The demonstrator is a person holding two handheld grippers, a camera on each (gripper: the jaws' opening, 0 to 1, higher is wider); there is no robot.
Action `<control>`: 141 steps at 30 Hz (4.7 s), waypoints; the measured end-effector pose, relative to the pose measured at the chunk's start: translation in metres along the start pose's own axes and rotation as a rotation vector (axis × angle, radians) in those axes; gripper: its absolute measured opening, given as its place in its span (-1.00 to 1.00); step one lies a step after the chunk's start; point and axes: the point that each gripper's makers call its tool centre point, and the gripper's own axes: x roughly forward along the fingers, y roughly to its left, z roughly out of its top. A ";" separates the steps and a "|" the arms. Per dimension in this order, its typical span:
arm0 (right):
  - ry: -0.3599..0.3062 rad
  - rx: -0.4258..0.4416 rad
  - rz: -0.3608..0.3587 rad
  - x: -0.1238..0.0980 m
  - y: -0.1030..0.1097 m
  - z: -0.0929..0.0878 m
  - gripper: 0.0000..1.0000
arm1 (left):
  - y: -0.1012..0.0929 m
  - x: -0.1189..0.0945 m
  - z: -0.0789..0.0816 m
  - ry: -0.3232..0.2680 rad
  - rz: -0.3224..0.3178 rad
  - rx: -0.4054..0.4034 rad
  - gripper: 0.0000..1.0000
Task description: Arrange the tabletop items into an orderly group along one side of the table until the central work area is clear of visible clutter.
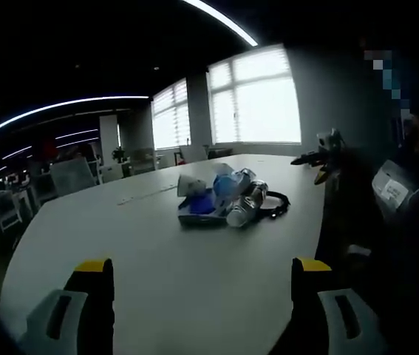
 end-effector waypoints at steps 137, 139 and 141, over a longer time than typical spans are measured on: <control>-0.079 0.018 0.095 0.025 0.023 -0.012 0.99 | -0.083 0.207 0.003 0.012 -0.439 0.181 -0.56; -0.081 0.018 0.097 0.025 0.024 -0.011 0.99 | -0.084 0.206 0.003 0.013 -0.437 0.193 -0.57; -0.082 0.018 0.096 0.026 0.024 -0.011 0.99 | -0.085 0.205 0.003 0.013 -0.441 0.199 -0.57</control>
